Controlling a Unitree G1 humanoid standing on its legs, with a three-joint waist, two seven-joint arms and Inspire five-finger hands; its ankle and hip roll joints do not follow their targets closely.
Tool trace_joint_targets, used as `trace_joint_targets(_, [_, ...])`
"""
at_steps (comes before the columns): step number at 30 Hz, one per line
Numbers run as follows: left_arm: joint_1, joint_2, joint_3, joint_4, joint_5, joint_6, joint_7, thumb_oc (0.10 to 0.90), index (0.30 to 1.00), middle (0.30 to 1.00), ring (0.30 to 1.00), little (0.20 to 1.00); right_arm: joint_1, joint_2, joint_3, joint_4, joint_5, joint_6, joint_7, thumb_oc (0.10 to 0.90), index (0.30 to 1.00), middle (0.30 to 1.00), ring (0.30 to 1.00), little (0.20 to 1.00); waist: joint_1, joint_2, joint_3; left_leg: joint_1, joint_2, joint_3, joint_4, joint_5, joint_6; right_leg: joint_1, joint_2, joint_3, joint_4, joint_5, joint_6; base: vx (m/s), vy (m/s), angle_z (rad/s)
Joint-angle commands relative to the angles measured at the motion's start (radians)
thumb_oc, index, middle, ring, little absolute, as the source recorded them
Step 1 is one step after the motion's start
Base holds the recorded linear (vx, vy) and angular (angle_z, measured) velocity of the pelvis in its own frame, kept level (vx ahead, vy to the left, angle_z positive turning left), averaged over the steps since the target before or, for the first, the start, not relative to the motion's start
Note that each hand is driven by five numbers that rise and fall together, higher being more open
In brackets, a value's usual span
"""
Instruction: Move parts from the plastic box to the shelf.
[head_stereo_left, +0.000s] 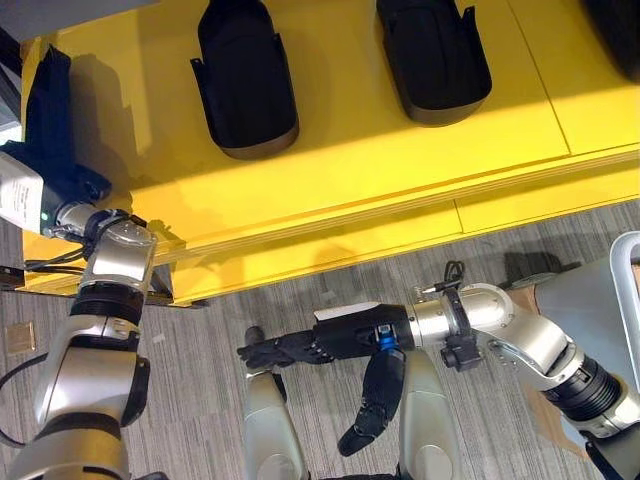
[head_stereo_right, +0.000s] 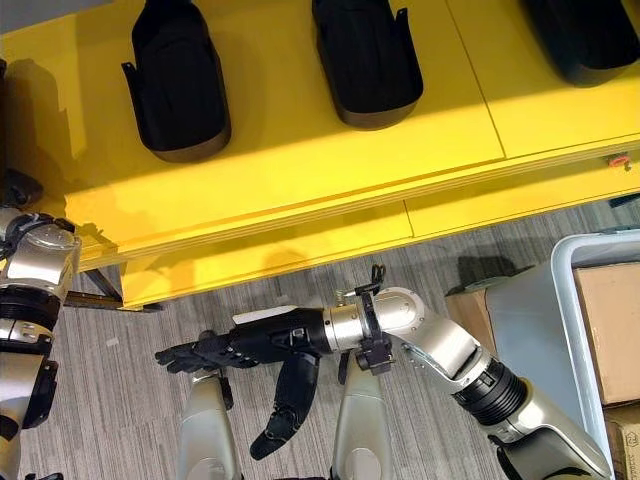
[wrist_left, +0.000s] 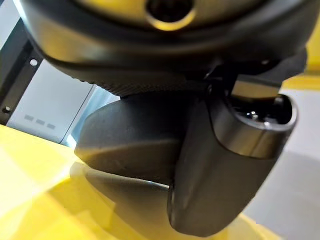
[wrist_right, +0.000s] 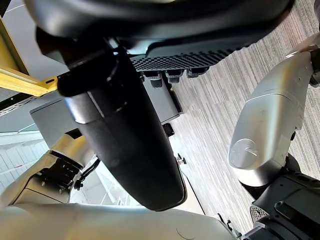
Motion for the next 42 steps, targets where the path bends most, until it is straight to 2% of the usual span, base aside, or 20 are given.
trace_joint_targets(1, [-0.109, 0.110, -0.031, -0.017, 0.138, 0.014, 0.008, 0.400, 0.300, 0.300, 0.300, 0.300, -0.062, 0.090, -0.043, -0.010, 0.109, -0.038, 0.052, 0.900, 1.000, 1.000, 1.000, 1.000, -0.017, 0.001, -0.029, 0.047, 0.043, 0.018, 0.057, -0.074, -0.012, 0.072, -0.020, 0.000, -0.121, 0.070, -0.045, 0.05, 0.069, -0.02])
trace_joint_targets(6, [-0.130, 0.120, -0.062, 0.002, 0.147, 0.011, -0.022, 0.400, 0.300, 0.300, 0.300, 0.300, -0.065, 0.091, -0.028, -0.003, 0.115, -0.030, 0.055, 0.900, 1.000, 1.000, 1.000, 1.000, -0.022, 0.006, -0.040, 0.066, 0.035, 0.024, 0.050, -0.081, -0.010, 0.087, -0.032, 0.002, -0.140, 0.079, -0.040, 0.03, 0.068, -0.02])
trace_joint_targets(15, [-0.147, 0.062, -0.099, -0.019, 0.164, 0.035, -0.064, 0.400, 0.300, 0.300, 0.300, 0.300, -0.076, 0.108, 0.005, -0.014, 0.123, -0.027, 0.016, 0.900, 1.000, 1.000, 1.000, 1.000, 0.002, 0.006, -0.036, 0.072, 0.023, 0.005, 0.051, -0.076, -0.009, 0.112, -0.047, -0.031, -0.121, 0.056, -0.039, 0.00, 0.013, 0.03])
trace_joint_targets(24, [-0.149, 0.038, -0.103, -0.065, 0.210, 0.065, -0.070, 0.400, 0.300, 0.300, 0.300, 0.300, -0.037, 0.097, 0.043, -0.066, 0.118, -0.083, -0.064, 0.900, 1.000, 1.000, 1.000, 1.000, 0.027, -0.007, -0.018, 0.081, 0.021, -0.005, 0.028, -0.066, -0.008, 0.155, -0.050, -0.086, -0.160, 0.062, -0.027, -0.03, -0.057, 0.14])
trace_joint_targets(36, [-0.225, 0.067, -0.155, -0.041, 0.238, 0.126, -0.090, 0.400, 0.300, 0.300, 0.300, 0.300, -0.024, 0.088, 0.005, -0.112, 0.140, -0.076, -0.063, 0.900, 1.000, 1.000, 1.000, 1.000, 0.020, -0.024, -0.016, 0.077, 0.026, 0.007, -0.006, -0.054, -0.009, 0.178, -0.037, -0.115, -0.267, 0.128, -0.005, -0.03, -0.032, 0.04])
trace_joint_targets(42, [-0.265, 0.087, -0.183, -0.016, 0.256, 0.167, -0.100, 0.400, 0.300, 0.300, 0.300, 0.300, 0.011, 0.084, -0.013, -0.131, 0.142, -0.079, -0.051, 0.900, 1.000, 1.000, 1.000, 1.000, 0.016, -0.035, -0.021, 0.076, 0.035, 0.009, -0.003, -0.051, -0.011, 0.191, -0.026, -0.125, -0.268, 0.126, -0.007, 0.01, -0.036, 0.05])
